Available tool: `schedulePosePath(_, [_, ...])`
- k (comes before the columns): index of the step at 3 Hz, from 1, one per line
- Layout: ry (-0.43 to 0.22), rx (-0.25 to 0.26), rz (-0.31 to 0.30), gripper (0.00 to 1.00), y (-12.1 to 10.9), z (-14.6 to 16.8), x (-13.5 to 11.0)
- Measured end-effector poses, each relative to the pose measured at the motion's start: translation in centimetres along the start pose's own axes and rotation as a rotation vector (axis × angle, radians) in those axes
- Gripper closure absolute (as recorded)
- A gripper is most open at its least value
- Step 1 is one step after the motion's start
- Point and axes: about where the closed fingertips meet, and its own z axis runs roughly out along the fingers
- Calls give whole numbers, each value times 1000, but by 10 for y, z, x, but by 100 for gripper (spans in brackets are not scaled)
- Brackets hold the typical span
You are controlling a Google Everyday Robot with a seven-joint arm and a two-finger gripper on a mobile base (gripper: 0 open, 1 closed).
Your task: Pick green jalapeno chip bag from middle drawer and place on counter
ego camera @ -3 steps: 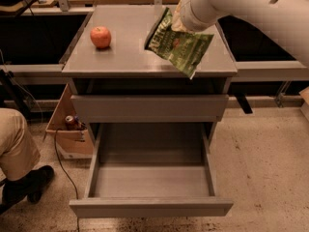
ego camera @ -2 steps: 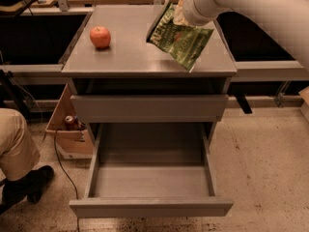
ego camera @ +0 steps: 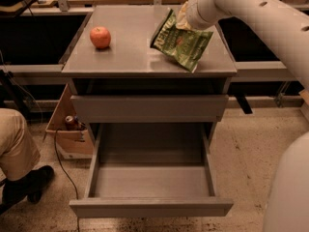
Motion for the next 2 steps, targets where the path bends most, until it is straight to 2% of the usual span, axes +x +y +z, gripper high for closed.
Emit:
schedulePosePath(1, [-10,-47,28,83,16,21,11])
schedulePosePath(2, [-21,-89,51,52,32,34,17])
